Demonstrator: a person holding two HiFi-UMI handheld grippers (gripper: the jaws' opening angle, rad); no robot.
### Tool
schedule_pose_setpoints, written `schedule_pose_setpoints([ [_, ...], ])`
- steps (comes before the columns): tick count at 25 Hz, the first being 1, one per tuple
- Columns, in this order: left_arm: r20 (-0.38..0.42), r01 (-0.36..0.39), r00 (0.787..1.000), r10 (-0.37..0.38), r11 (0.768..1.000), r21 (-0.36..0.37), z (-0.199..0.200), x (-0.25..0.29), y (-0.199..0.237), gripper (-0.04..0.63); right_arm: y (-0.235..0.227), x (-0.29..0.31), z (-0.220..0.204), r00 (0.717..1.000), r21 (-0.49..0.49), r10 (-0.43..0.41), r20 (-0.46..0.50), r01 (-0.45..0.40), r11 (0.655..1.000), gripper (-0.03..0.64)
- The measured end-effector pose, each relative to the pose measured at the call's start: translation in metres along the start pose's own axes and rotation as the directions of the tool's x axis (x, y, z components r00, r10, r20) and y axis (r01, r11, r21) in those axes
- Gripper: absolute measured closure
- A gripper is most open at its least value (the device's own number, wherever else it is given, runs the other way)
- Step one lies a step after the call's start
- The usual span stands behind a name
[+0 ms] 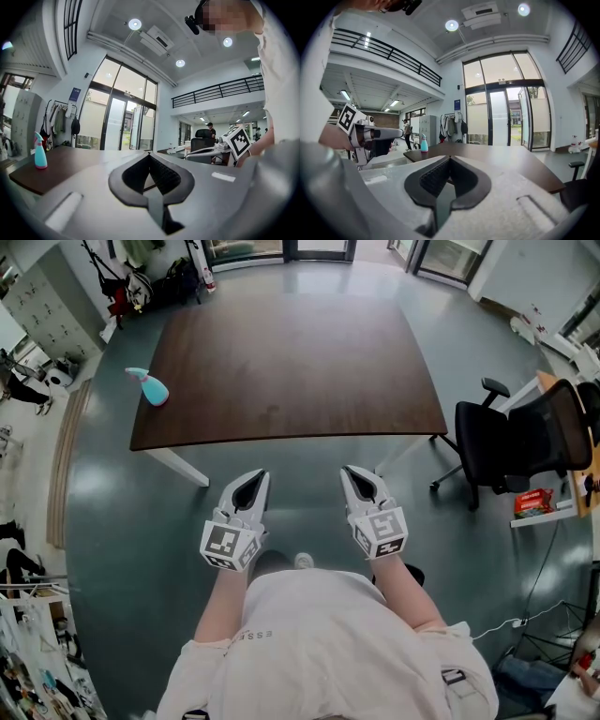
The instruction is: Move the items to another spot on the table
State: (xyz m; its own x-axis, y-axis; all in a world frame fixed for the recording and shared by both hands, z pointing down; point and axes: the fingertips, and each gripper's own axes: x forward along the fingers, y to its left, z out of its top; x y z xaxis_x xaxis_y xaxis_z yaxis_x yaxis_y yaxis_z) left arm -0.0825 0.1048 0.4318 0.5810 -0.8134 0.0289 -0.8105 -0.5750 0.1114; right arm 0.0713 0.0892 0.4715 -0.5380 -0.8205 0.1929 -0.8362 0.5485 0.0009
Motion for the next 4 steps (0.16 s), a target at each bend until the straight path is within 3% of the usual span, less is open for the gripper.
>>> schedule_pose_setpoints([
  [4, 0.000, -0.009, 1.000, 0.009, 1.000, -0.008, -0.0011, -0.0045, 0.0019, 0.588, 0.0042, 0.0000, -0.0015, 1.000, 0.002, 0.005, -0.007, -0.005, 1.000, 0.624],
])
